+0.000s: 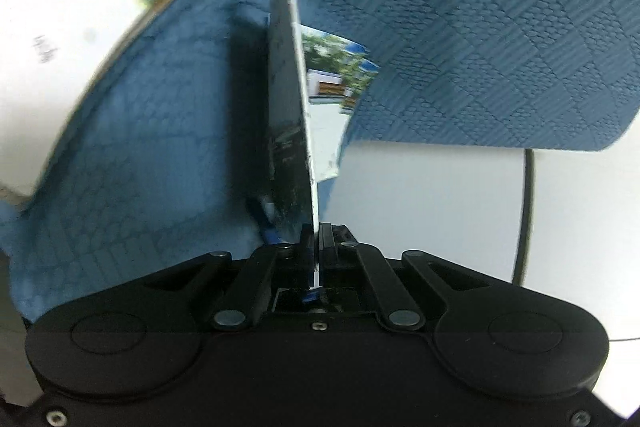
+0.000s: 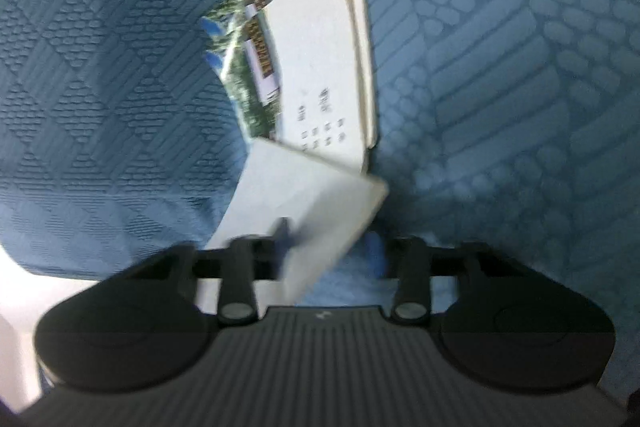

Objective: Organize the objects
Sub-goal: 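Lift the white brochure and carry it over the book stack with both grippers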

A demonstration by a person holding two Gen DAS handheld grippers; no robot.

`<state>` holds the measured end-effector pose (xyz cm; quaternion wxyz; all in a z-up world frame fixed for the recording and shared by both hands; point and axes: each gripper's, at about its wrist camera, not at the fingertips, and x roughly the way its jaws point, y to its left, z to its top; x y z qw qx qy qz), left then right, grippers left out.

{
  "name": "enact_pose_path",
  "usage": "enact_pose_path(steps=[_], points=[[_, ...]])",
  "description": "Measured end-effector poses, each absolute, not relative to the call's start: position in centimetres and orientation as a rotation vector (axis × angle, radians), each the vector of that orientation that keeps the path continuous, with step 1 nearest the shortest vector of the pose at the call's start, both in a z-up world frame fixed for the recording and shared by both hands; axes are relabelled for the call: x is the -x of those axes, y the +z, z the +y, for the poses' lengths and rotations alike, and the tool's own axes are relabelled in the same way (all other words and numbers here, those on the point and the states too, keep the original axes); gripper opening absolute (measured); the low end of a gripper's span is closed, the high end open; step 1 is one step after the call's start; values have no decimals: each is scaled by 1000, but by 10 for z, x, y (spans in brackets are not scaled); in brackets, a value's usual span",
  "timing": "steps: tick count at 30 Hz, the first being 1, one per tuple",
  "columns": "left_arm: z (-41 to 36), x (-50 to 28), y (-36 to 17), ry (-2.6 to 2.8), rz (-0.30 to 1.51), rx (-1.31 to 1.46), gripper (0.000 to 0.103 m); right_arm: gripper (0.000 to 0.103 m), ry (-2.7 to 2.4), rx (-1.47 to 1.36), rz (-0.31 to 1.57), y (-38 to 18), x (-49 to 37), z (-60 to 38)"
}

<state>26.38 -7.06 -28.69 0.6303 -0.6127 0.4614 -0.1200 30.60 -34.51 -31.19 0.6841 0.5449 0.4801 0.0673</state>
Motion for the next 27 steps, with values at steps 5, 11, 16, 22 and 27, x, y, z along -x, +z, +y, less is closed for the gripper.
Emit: enact_pose_path(steps=[5, 11, 16, 22, 27], points=[[-71, -252, -303, -237, 1083, 1423, 1, 8, 122, -1153, 1034, -298, -299, -351], [-64, -245, -299, -247, 1034, 1453, 1, 5, 114, -1048, 953, -270, -282, -344], [-58, -243, -286, -290, 997, 1437, 2, 4, 103, -970, 886, -242, -260, -334], [-49, -231, -278, -306, 992, 1395, 8, 4, 66, -923, 838, -220, -236, -325], [-38, -218, -285, -264, 1027, 1431, 25, 4, 24, -969, 842, -216, -219, -319]])
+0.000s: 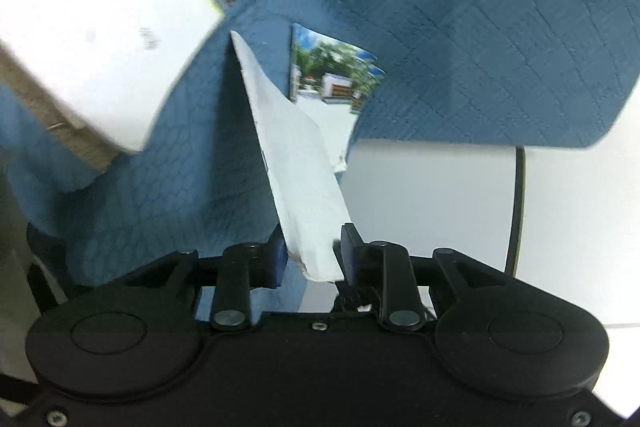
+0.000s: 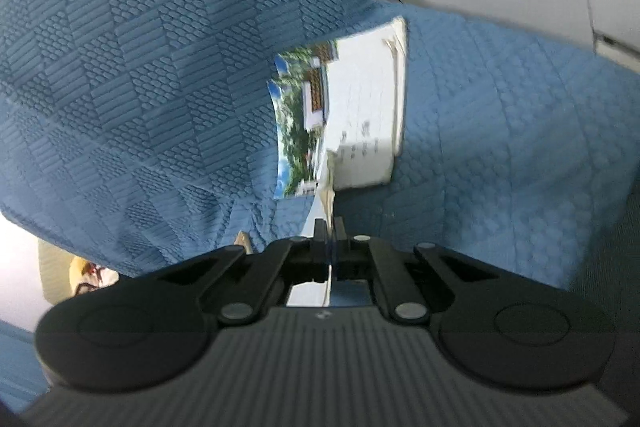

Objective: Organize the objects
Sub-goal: 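Lift the white brochure and carry it over the book stack with both grippers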

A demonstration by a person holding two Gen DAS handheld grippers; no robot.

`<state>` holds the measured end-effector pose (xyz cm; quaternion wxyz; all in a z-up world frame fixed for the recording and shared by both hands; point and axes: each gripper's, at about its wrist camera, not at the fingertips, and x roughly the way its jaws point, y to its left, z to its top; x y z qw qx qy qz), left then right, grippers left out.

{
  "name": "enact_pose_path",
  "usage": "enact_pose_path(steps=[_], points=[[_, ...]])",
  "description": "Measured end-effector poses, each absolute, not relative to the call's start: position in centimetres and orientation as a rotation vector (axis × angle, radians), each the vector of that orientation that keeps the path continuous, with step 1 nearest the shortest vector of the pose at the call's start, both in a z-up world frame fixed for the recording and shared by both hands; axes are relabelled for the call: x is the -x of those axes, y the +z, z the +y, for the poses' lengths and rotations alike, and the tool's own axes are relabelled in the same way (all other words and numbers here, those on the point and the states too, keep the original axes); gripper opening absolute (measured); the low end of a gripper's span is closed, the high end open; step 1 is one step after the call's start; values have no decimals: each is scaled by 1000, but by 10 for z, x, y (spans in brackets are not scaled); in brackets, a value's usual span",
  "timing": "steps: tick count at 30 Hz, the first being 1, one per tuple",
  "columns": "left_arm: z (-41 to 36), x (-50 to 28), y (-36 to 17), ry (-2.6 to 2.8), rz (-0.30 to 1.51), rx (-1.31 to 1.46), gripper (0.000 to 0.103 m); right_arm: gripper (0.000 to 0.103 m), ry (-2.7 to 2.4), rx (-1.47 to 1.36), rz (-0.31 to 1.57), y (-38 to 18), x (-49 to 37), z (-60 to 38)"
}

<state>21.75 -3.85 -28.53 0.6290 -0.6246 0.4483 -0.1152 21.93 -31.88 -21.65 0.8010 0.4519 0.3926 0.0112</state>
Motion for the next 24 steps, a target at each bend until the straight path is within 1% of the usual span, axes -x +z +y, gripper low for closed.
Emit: enact_pose_path(steps=[2, 4, 6, 8, 9, 14, 24], points=[[-35, -216, -290, -246, 1038, 1453, 26, 4, 14, -1000, 851, -217, -213, -316], [-33, -211, -293, -247, 1047, 1475, 25, 4, 1, -1024, 854, -217, -207, -315], [-28, -206, -295, -239, 1044, 1488, 19, 4, 0, -1036, 859, -217, -203, -312], [-25, -204, -291, -240, 1048, 1476, 8, 4, 4, -1042, 859, -215, -199, -309], [-23, -203, -287, -245, 1039, 1466, 6, 4, 3, -1044, 855, -213, -198, -307], [-15, -203, -263, -278, 1015, 1385, 6, 4, 31, -1027, 832, -193, -195, -304], [6, -212, -213, -332, 934, 1350, 6, 5, 124, -990, 760, -141, -204, -294]])
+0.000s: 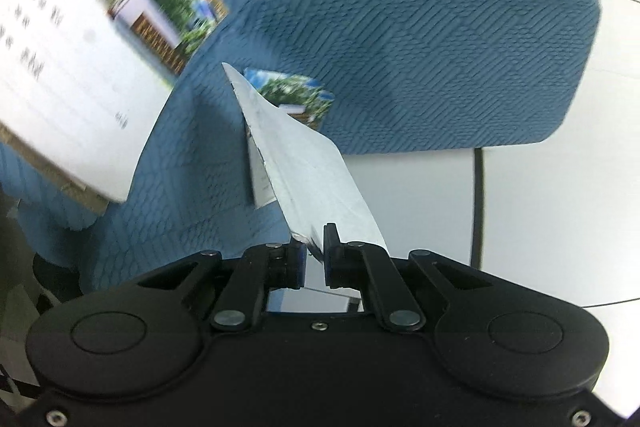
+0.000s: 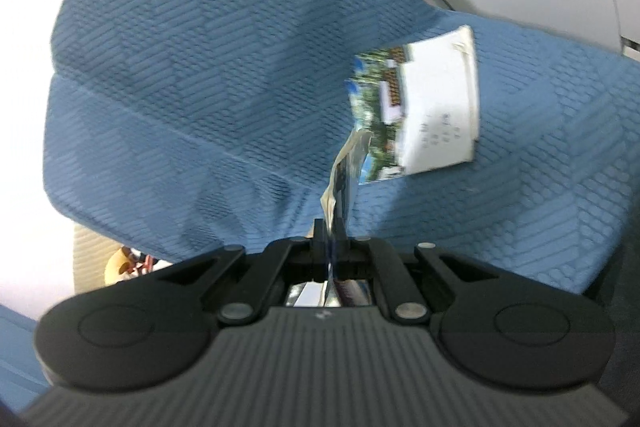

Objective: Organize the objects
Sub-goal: 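Lift the white brochure and carry it over the book stack with both grippers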

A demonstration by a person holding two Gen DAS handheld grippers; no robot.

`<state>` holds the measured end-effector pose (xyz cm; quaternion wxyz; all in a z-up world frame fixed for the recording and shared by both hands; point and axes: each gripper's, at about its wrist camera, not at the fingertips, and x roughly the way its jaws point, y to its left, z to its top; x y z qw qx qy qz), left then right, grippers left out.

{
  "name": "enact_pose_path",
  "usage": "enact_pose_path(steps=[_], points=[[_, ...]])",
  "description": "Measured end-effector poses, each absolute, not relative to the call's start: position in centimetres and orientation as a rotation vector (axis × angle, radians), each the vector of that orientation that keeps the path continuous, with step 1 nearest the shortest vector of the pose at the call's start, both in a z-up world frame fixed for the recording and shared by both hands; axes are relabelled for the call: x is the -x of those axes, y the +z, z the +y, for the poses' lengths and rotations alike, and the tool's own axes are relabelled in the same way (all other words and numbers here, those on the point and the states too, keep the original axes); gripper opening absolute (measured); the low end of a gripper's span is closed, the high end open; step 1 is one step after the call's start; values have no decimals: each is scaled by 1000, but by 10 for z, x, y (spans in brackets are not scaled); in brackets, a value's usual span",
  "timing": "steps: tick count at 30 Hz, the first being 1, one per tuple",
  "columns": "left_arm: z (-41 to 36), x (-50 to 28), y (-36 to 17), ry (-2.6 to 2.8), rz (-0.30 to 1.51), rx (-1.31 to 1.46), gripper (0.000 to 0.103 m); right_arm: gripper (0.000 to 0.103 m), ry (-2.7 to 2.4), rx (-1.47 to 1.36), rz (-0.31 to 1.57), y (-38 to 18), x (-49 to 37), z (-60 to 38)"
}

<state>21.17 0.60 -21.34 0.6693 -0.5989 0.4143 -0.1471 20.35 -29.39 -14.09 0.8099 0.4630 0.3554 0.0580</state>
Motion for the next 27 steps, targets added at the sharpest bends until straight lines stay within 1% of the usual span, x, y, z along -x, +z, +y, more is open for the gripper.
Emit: enact_pose_path(steps=[5, 16, 21, 27], points=[[28, -217, -189, -332, 887, 1313, 6, 5, 170, -971, 745, -120, -210, -279], [97, -214, -153, -292, 821, 1256, 6, 5, 278, -933, 768, -101, -235, -227], [128, -215, -157, -268, 815, 1225, 6, 6, 317, -892, 776, -106, -243, -196], [149, -217, -183, -221, 877, 1152, 6, 6, 307, -856, 832, -136, -244, -166]])
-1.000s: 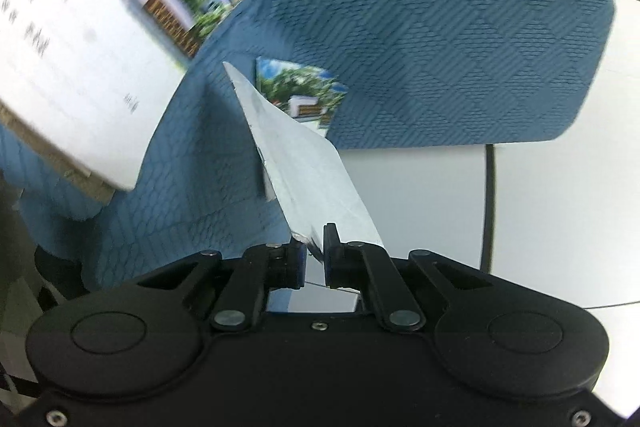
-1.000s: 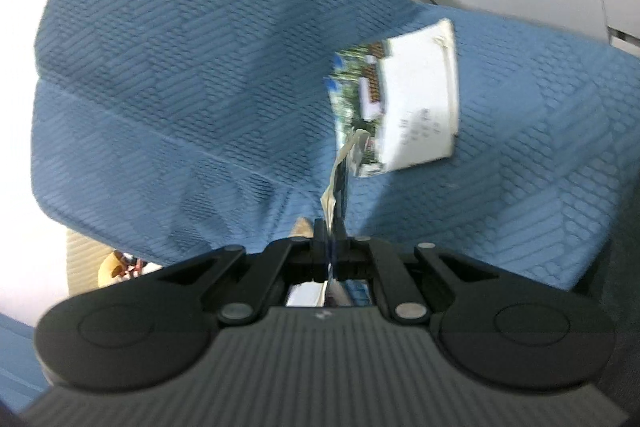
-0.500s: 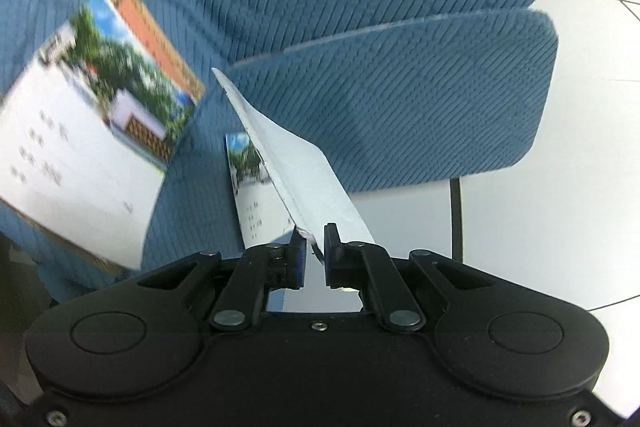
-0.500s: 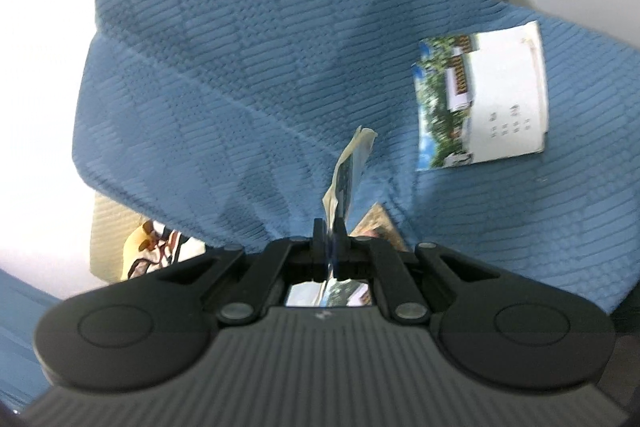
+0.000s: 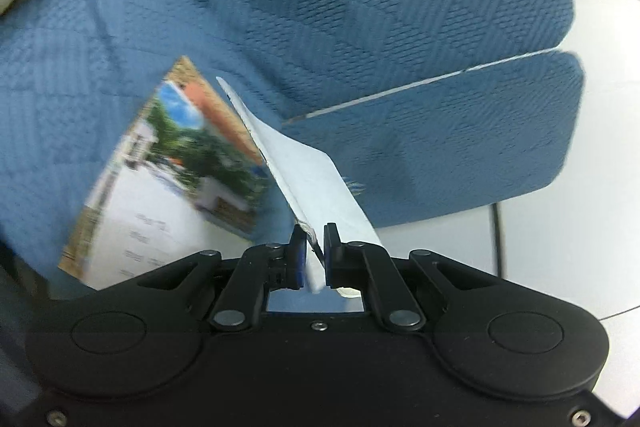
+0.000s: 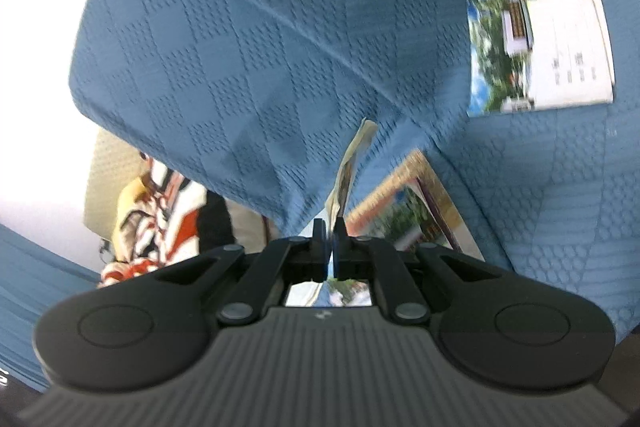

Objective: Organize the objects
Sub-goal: 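Lift the white brochure and carry it over the book stack with both grippers, then lower the brochure onto the stack and open both grippers, then raise both tools and move them over the last photo brochure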

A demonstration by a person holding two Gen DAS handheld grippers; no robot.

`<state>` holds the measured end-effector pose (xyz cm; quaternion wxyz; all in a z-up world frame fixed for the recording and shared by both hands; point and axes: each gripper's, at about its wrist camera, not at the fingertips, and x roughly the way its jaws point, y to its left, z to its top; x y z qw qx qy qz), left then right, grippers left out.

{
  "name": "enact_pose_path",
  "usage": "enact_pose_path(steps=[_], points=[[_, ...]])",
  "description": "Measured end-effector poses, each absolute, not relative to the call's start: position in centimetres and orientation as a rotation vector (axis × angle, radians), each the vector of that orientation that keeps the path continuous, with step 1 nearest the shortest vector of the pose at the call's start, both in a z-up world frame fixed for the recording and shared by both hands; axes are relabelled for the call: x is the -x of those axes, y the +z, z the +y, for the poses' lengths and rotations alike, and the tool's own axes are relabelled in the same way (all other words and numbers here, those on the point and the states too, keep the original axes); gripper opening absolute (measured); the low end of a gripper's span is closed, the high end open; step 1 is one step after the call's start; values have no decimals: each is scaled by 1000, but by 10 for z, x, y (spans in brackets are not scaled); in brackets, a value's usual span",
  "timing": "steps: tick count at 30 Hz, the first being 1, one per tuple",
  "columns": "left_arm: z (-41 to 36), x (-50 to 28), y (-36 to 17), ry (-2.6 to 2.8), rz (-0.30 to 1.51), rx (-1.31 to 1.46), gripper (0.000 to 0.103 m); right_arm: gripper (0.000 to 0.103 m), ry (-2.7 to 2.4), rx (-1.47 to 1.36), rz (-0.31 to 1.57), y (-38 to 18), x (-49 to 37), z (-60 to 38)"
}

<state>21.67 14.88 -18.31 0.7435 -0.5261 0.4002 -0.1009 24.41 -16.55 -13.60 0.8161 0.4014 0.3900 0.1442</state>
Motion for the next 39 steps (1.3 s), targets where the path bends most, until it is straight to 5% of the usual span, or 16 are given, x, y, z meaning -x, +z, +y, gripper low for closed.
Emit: enact_pose_path(steps=[26, 37, 39], points=[[135, -193, -253, -83, 1101, 874, 10, 6, 233, -583, 1031, -224, -217, -117], [122, -177, -220, -61, 1085, 777, 66, 18, 279, -641, 1081, -219, -220, -127], [121, -171, -213, -50, 1072, 761, 73, 39, 295, -633, 1094, -212, -218, -129]])
